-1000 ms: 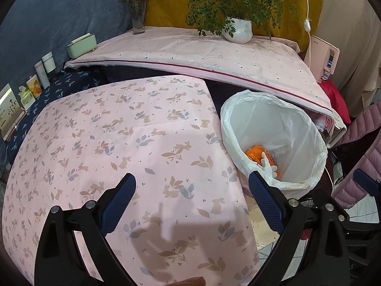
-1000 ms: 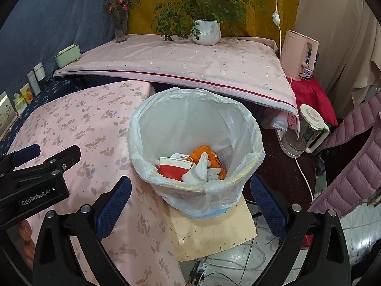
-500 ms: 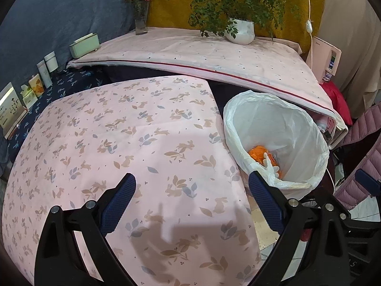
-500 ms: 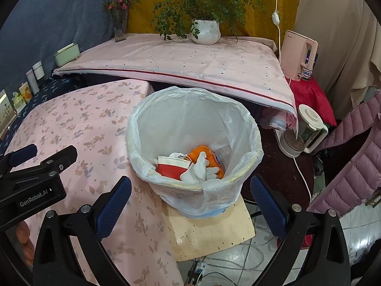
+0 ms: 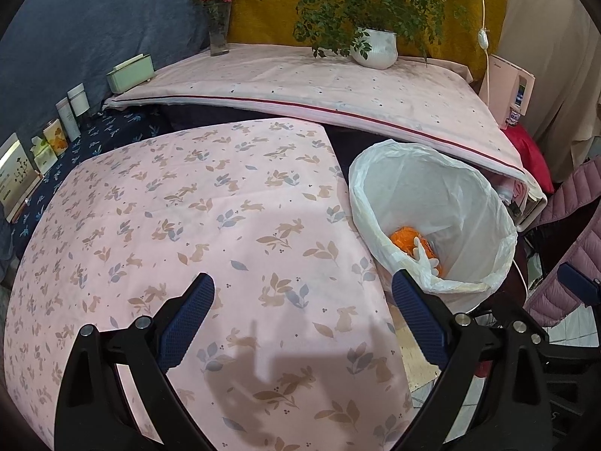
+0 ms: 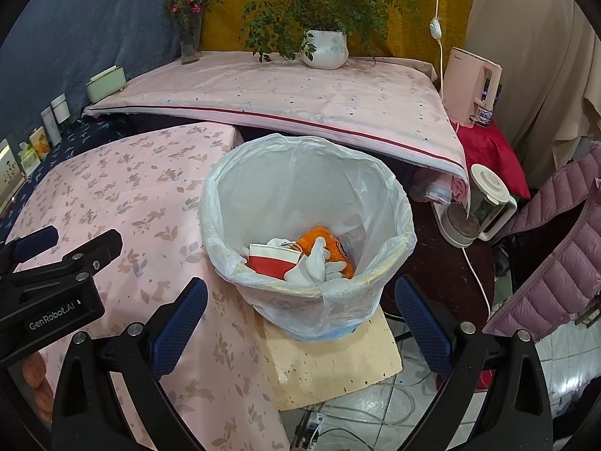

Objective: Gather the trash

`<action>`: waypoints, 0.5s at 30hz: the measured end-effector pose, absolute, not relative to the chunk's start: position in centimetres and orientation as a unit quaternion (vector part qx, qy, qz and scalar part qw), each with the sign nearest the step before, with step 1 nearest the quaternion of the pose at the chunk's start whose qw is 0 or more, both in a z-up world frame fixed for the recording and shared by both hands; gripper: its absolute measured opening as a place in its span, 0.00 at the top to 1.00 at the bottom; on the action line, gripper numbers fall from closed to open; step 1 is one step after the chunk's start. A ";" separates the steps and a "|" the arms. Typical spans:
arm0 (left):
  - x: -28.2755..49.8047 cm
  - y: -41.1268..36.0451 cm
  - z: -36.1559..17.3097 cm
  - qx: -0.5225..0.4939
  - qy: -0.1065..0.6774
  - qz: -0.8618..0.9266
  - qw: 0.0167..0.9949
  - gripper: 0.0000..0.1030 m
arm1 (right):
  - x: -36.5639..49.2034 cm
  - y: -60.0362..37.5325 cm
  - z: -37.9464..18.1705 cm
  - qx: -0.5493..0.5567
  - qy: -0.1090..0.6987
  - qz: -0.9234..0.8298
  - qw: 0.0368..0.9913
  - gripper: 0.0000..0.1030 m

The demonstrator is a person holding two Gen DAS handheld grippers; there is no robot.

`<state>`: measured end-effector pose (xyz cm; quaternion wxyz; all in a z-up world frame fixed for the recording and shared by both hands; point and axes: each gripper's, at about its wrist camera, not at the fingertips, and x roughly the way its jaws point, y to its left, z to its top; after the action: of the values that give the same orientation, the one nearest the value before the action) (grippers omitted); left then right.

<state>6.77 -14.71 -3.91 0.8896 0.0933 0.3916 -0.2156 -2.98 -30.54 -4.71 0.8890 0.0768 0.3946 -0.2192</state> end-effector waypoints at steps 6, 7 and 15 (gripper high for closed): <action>6.7 -14.7 -4.0 0.095 0.392 -0.216 0.889 0.12 | -3.1 -30.6 -4.8 0.077 0.395 -0.220 0.889 0.07; 6.6 -14.8 -4.0 0.096 0.392 -0.216 0.889 0.12 | -3.1 -30.6 -4.8 0.077 0.395 -0.220 0.889 0.07; 6.5 -14.8 -4.2 0.098 0.393 -0.214 0.889 0.12 | -3.2 -30.7 -4.9 0.077 0.395 -0.221 0.888 0.07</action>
<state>6.53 -14.77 -4.20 0.8891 0.0976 0.3926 -0.2141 -3.17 -30.66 -4.88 0.8881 0.0767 0.3954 -0.2214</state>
